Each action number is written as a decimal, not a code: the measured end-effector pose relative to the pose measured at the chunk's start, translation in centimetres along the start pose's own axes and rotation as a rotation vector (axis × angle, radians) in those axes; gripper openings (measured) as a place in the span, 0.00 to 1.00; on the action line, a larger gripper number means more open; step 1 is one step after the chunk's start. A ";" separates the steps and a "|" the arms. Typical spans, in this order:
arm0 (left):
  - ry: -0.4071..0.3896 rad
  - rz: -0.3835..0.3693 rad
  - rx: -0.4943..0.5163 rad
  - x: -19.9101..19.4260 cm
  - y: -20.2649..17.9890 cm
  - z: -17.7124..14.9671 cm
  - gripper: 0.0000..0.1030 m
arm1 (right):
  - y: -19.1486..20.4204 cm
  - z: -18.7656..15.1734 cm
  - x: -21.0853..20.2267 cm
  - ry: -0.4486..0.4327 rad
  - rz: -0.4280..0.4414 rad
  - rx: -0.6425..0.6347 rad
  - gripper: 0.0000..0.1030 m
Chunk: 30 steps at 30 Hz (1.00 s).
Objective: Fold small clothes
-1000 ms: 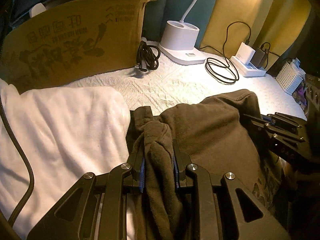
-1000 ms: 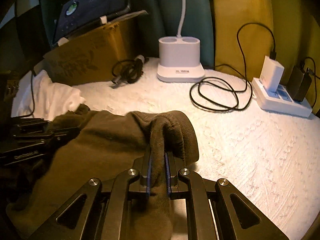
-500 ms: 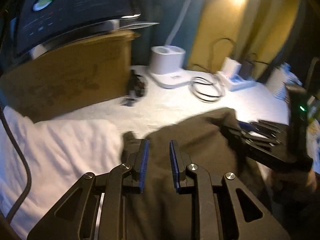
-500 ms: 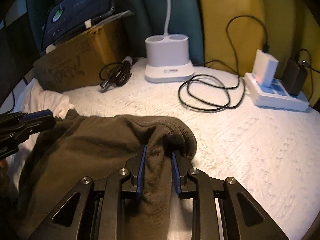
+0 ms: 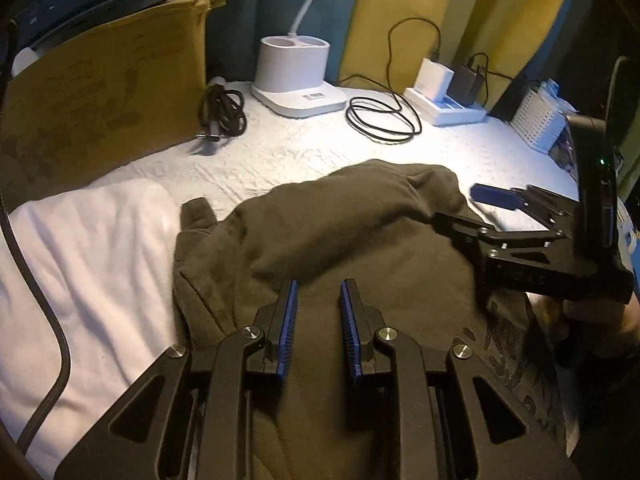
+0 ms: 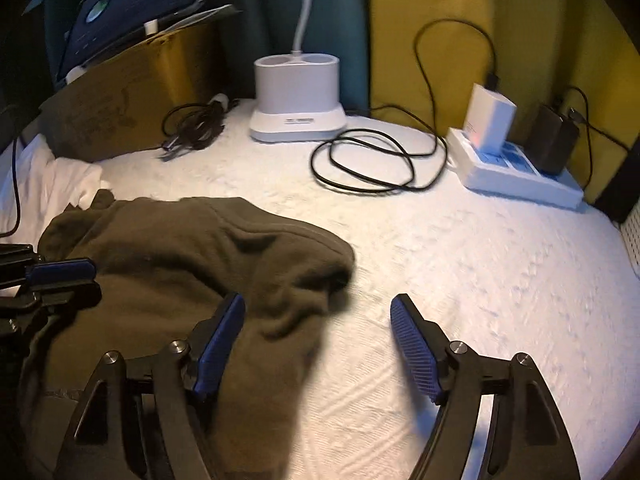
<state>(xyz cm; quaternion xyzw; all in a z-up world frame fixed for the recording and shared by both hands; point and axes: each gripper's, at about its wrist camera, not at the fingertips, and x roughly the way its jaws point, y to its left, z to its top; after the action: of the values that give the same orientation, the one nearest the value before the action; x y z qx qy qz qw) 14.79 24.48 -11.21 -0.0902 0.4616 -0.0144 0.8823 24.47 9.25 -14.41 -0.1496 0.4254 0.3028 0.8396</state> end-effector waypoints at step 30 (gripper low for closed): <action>-0.037 0.153 -0.022 -5.1 -2.5 -6.7 0.23 | 1.9 -8.3 -6.8 0.003 0.008 -0.026 0.75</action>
<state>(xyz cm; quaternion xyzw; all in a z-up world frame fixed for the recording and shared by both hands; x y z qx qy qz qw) 6.58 21.62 -10.39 -0.0648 0.4510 0.0600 0.8881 14.98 3.89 -13.84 -0.1591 0.4234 0.3115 0.8357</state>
